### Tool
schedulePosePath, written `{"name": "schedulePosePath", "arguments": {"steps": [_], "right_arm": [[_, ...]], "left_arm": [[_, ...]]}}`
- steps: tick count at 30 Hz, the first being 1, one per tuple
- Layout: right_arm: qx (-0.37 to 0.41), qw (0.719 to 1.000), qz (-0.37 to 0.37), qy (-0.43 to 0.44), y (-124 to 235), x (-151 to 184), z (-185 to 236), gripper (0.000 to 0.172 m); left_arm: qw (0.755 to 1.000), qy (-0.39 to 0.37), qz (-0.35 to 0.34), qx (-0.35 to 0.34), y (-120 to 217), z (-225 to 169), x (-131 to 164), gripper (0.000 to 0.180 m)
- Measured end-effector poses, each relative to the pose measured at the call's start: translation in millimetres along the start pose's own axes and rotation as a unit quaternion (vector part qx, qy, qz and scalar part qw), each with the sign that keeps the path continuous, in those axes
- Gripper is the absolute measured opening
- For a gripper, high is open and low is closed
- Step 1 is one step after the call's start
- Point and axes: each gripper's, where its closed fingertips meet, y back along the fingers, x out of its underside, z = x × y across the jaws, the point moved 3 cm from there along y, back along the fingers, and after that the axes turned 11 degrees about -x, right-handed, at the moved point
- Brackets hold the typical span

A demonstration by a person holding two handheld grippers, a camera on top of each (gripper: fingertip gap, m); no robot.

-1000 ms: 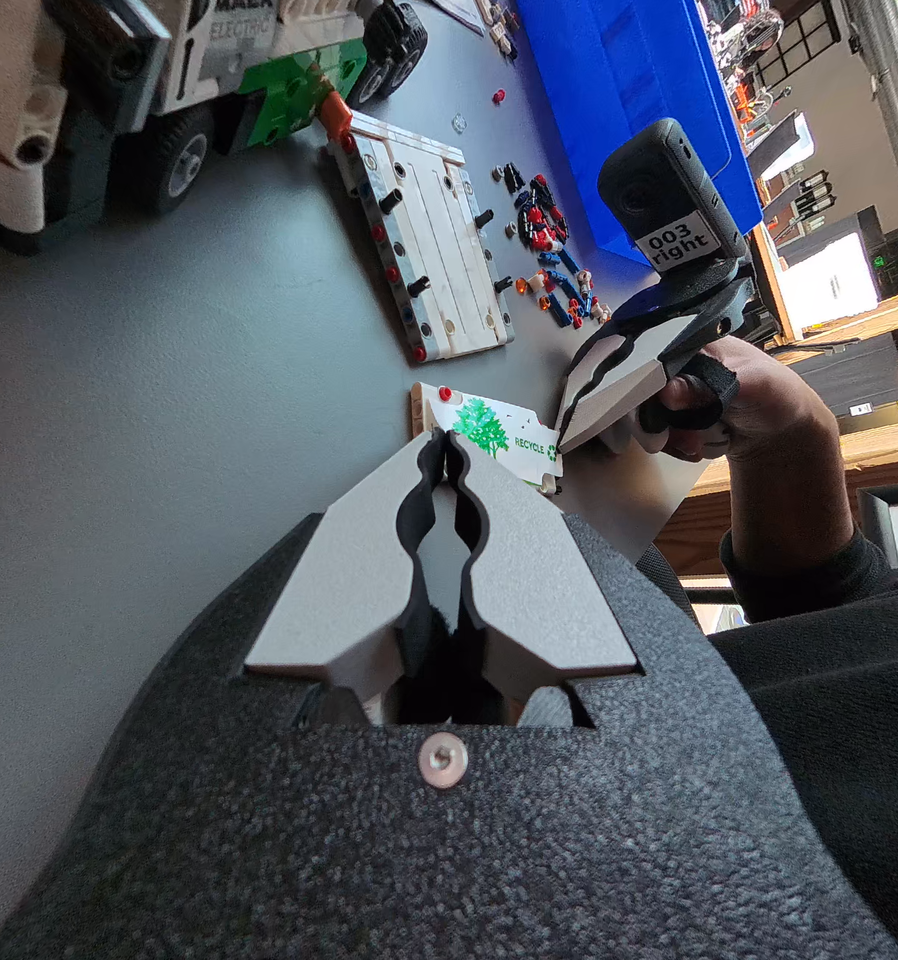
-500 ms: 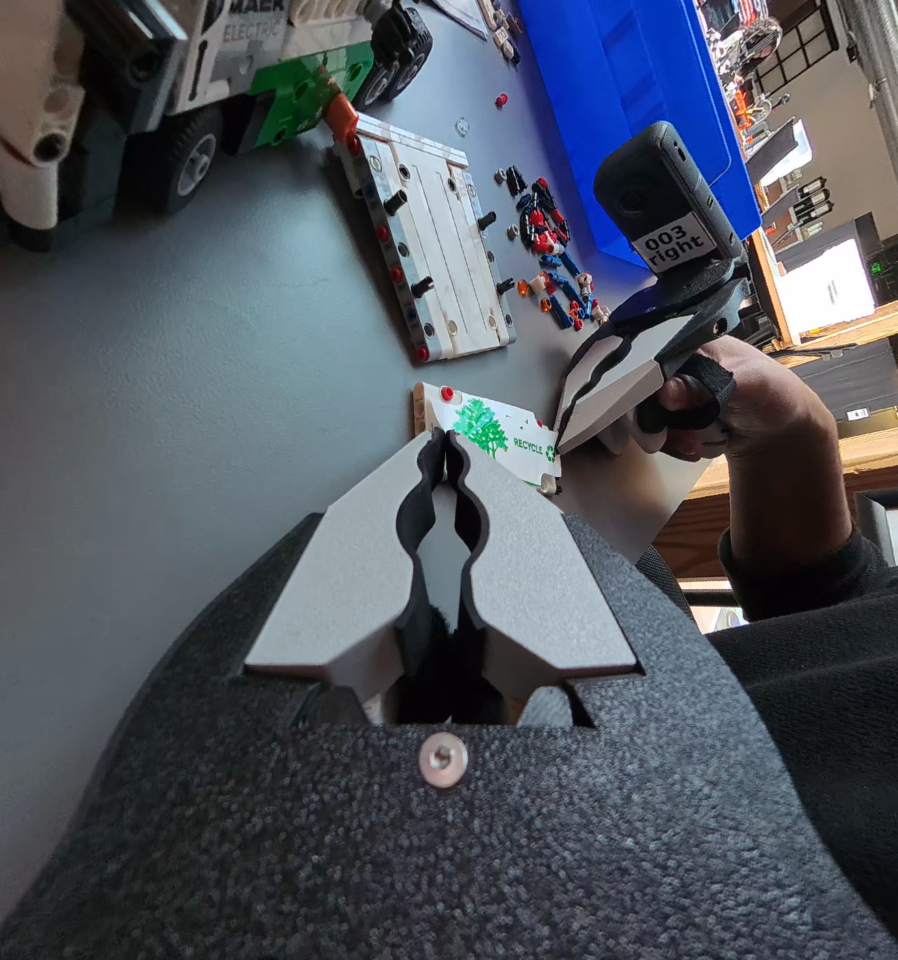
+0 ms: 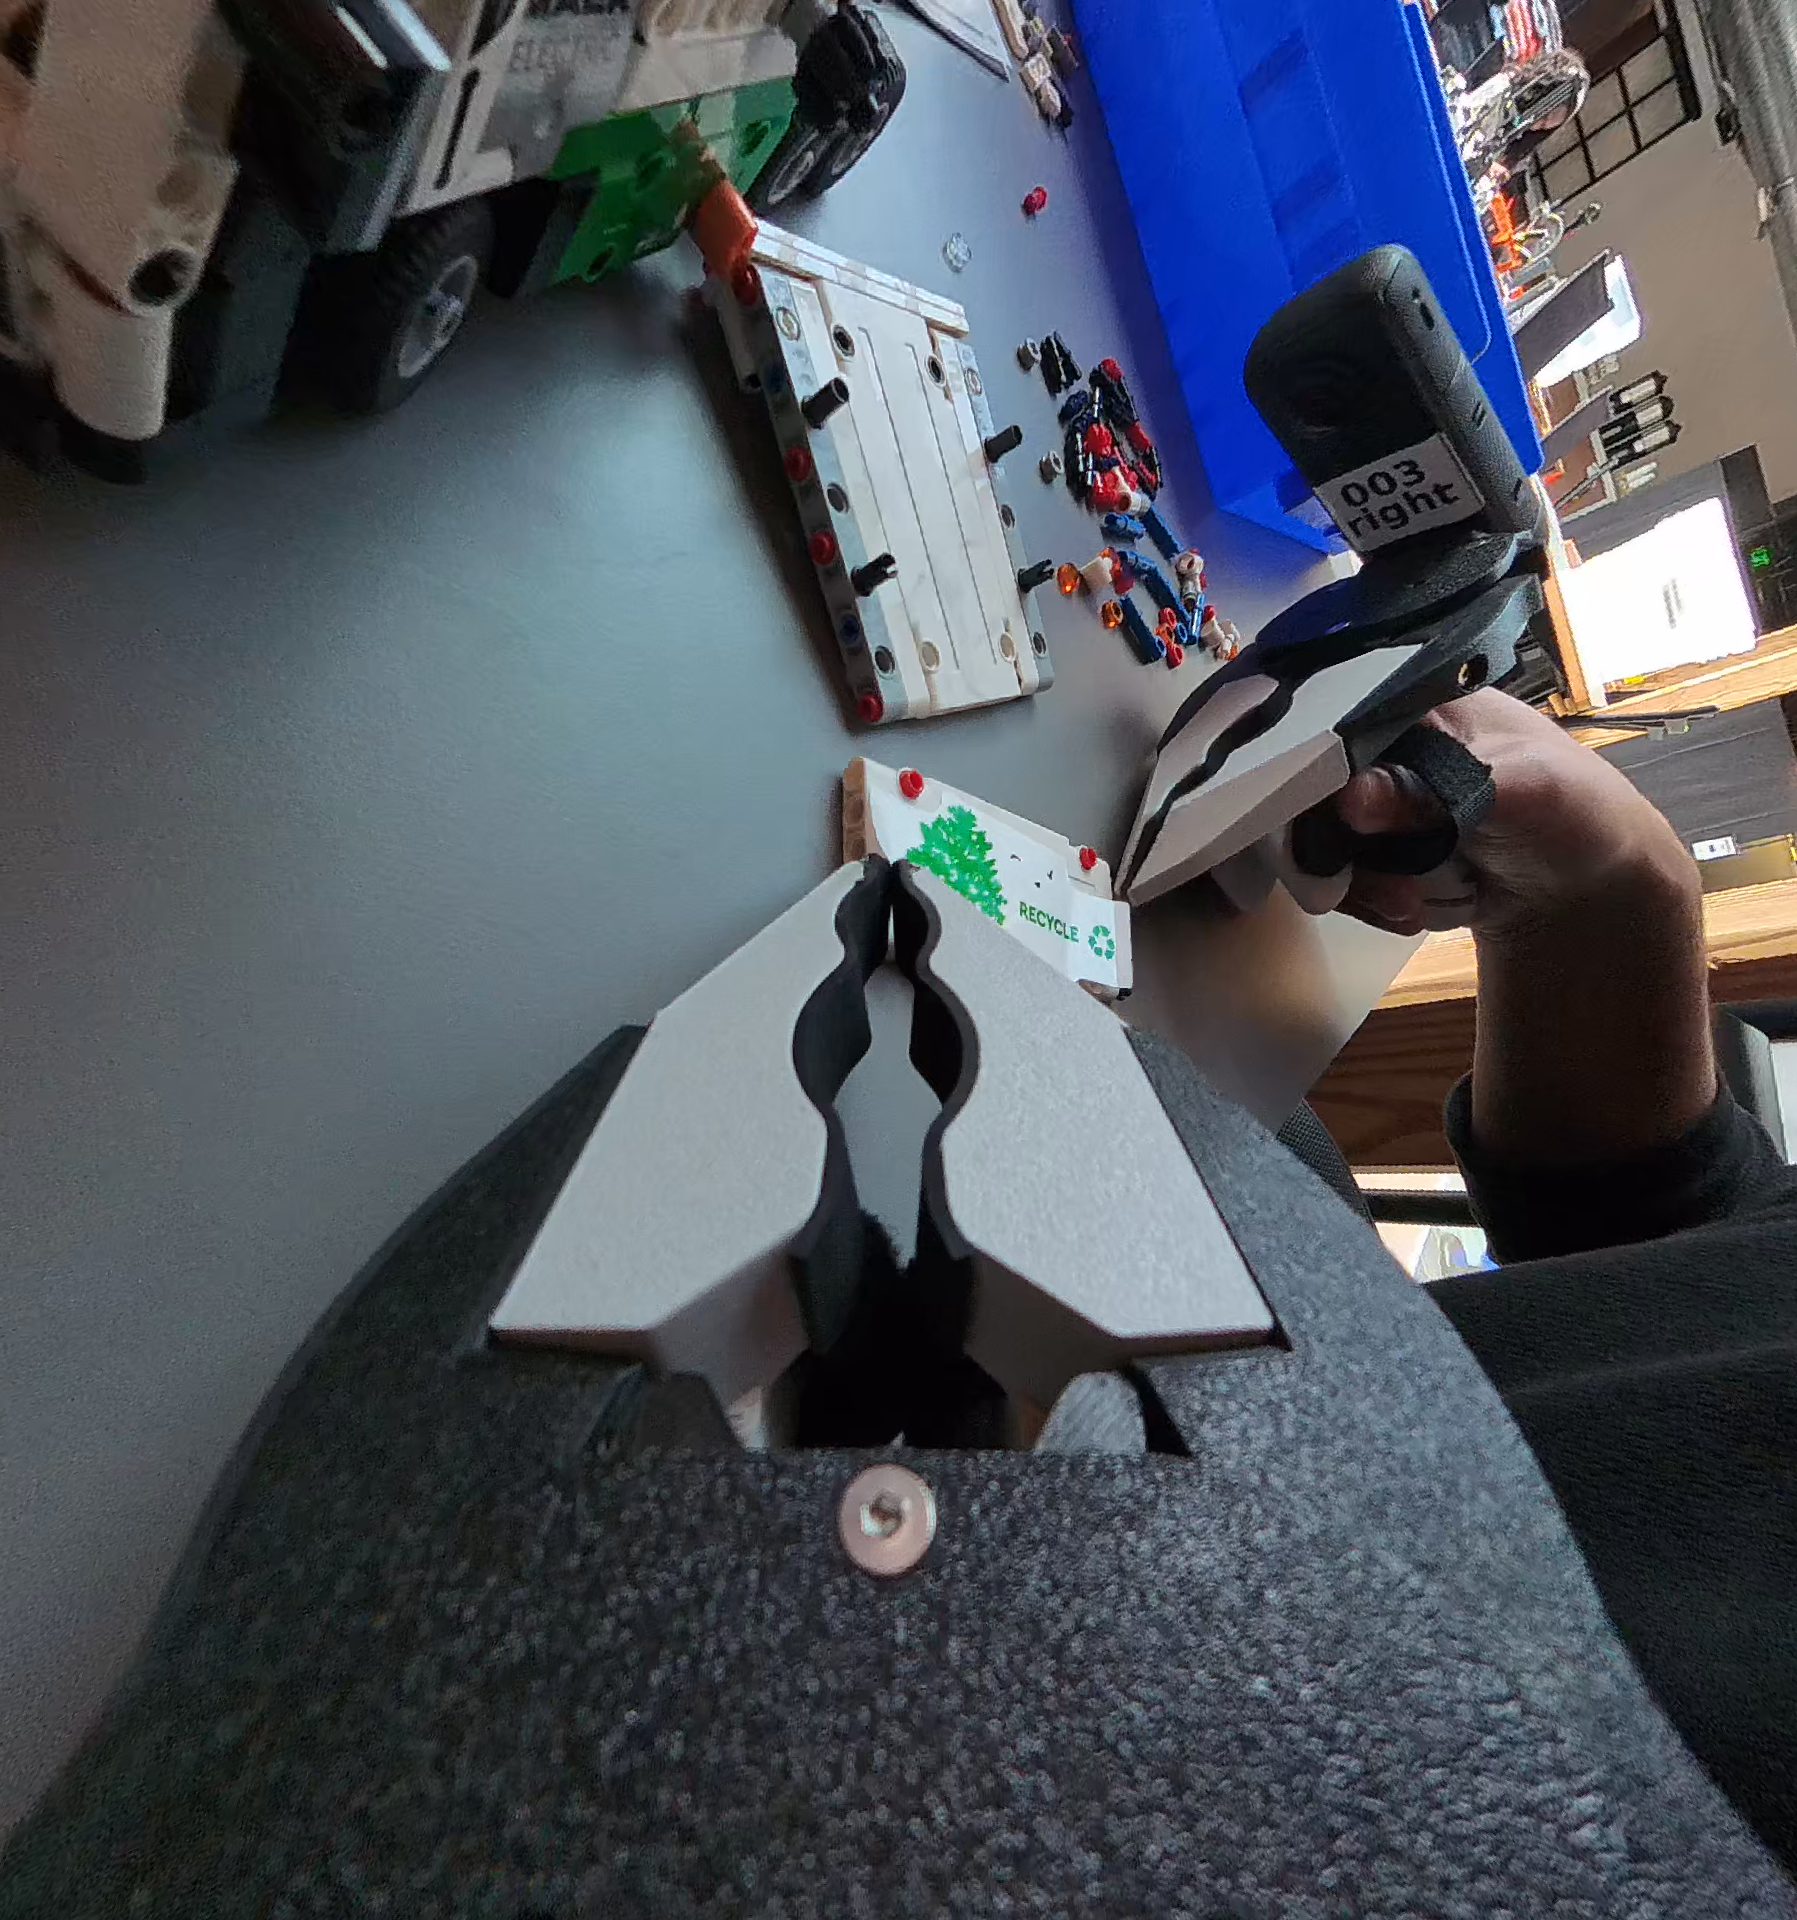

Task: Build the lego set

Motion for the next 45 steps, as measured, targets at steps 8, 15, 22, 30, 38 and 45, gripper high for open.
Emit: {"name": "schedulePosePath", "arguments": {"steps": [8, 15, 22, 30, 38, 45], "right_arm": [[-0.022, 0.999, -0.002, 0.023, 1.1, 0.7, 6.3, 0.008], [0.088, 0.947, -0.009, 0.309, -2.4, 5.3, 28.2, 0.019], [0.217, 0.866, 0.003, 0.45, -9.0, 17.5, 23.8, 0.025], [0.266, 0.833, 0.021, 0.485, -7.1, 15.5, 20.9, 0.035], [0.301, 0.838, 0.002, 0.456, -36.8, -9.9, 21.0, 0.065], [0.346, 0.828, -0.001, 0.442, -53.7, -17.9, 12.8, 0.044]], "left_arm": [[1.0, -0.004, -0.001, 0.001, -0.3, -1.0, 0.0, 0.0], [1.0, 0.0, -0.002, 0.004, -0.2, -1.1, -0.8, 0.0], [1.0, -0.006, -0.013, 0.003, 1.9, -2.1, -1.5, 0.0], [0.999, 0.015, -0.01, 0.034, 3.8, -4.2, -4.2, 0.0], [0.999, -0.002, -0.025, 0.032, 6.3, -7.3, -5.0, 0.0], [0.998, -0.025, -0.031, 0.04, 9.2, -13.8, -2.3, 0.0]]}}
